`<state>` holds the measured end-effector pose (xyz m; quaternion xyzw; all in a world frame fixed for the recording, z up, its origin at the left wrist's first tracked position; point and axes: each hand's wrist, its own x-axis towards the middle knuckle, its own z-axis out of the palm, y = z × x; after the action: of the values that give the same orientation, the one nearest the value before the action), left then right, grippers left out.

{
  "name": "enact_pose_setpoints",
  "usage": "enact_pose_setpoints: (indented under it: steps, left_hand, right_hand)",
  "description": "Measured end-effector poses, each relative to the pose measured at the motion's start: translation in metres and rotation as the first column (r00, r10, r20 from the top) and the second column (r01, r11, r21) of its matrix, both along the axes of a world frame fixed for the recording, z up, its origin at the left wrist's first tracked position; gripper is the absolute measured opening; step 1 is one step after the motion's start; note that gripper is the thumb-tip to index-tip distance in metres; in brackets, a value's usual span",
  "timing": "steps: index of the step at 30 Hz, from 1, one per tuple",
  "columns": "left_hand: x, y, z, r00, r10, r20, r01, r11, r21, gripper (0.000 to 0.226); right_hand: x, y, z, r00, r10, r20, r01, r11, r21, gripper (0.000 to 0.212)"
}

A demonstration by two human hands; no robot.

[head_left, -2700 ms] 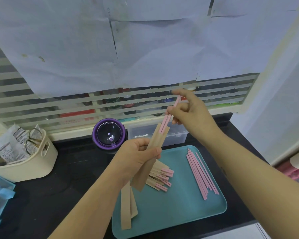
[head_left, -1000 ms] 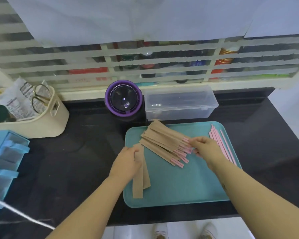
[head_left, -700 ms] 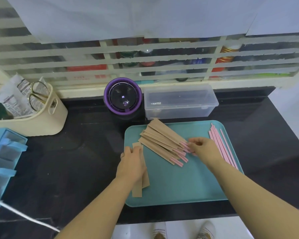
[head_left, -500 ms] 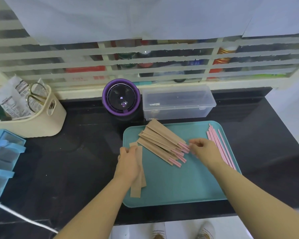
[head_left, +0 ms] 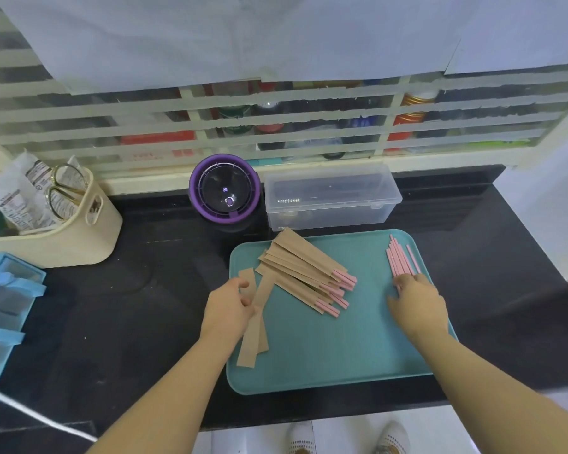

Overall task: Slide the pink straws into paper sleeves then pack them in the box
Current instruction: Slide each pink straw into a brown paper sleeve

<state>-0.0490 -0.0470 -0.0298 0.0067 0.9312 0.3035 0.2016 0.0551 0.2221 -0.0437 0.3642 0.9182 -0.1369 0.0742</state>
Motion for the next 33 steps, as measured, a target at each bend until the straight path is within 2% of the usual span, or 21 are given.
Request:
enact_pose_setpoints:
  steps: [5, 11, 15, 18, 21, 24, 26, 28, 29, 30, 31, 32, 33]
  left_hand:
    - [0.001, 0.001, -0.002, 0.999, 0.027, -0.023, -0.027, 1.000, -0.006, 0.034]
    - [0.001, 0.003, 0.001, 0.999, 0.001, -0.043, -0.003, 0.998, -0.060, 0.010]
    - [0.001, 0.004, 0.006, 0.999, -0.016, -0.032, 0.013, 0.996, -0.091, 0.012]
    - [0.000, 0.003, 0.007, 0.999, -0.040, -0.031, 0.036, 0.994, -0.105, 0.010]
    - [-0.003, 0.000, 0.014, 0.998, -0.043, -0.039, 0.041, 0.998, -0.049, 0.012]
    - [-0.007, 0.000, 0.034, 0.998, 0.004, 0.058, -0.014, 0.984, 0.175, 0.012]
    - [-0.009, 0.002, 0.050, 0.977, 0.052, 0.206, -0.134, 0.902, 0.409, 0.014]
    - [-0.012, 0.007, 0.070, 0.942, 0.058, 0.329, -0.265, 0.731, 0.629, 0.020]
    - [-0.013, 0.010, 0.081, 0.929, 0.051, 0.366, -0.312, 0.642, 0.701, 0.024]
    - [-0.014, 0.014, 0.093, 0.919, 0.038, 0.393, -0.346, 0.557, 0.755, 0.031]
    - [-0.016, 0.017, 0.104, 0.908, 0.018, 0.418, -0.374, 0.483, 0.792, 0.039]
    - [-0.017, 0.019, 0.113, 0.906, -0.005, 0.422, -0.379, 0.434, 0.817, 0.047]
    - [-0.019, 0.022, 0.123, 0.913, -0.020, 0.407, -0.363, 0.413, 0.835, 0.053]
  right_hand:
    - [-0.002, -0.003, -0.001, 0.997, 0.046, 0.063, -0.049, 0.997, 0.062, 0.025]
    - [-0.002, -0.006, 0.001, 1.000, 0.011, 0.004, -0.011, 1.000, -0.001, 0.030]
    - [-0.005, -0.007, 0.005, 0.994, 0.043, 0.098, -0.044, 0.999, 0.006, 0.021]
    - [-0.007, -0.008, 0.005, 0.990, 0.068, 0.126, -0.069, 0.998, 0.001, 0.024]
    - [-0.007, -0.009, 0.007, 0.997, 0.072, 0.040, -0.066, 0.989, -0.132, 0.029]
    - [-0.006, -0.009, 0.017, 0.995, 0.095, -0.021, -0.096, 0.935, -0.341, 0.029]
    - [-0.008, -0.009, 0.027, 0.991, 0.122, -0.049, -0.131, 0.912, -0.388, 0.025]
    - [-0.014, -0.010, 0.043, 0.990, 0.060, -0.125, -0.110, 0.888, -0.447, 0.026]
    - [-0.017, -0.010, 0.052, 0.981, -0.040, -0.190, -0.069, 0.844, -0.532, 0.028]
    - [-0.021, -0.009, 0.063, 0.952, -0.175, -0.252, -0.034, 0.755, -0.655, 0.030]
    - [-0.024, -0.009, 0.075, 0.906, -0.312, -0.284, -0.029, 0.626, -0.779, 0.032]
    - [-0.027, -0.008, 0.086, 0.860, -0.408, -0.306, -0.062, 0.513, -0.856, 0.030]
    - [-0.030, -0.007, 0.098, 0.828, -0.448, -0.339, -0.112, 0.459, -0.881, 0.026]
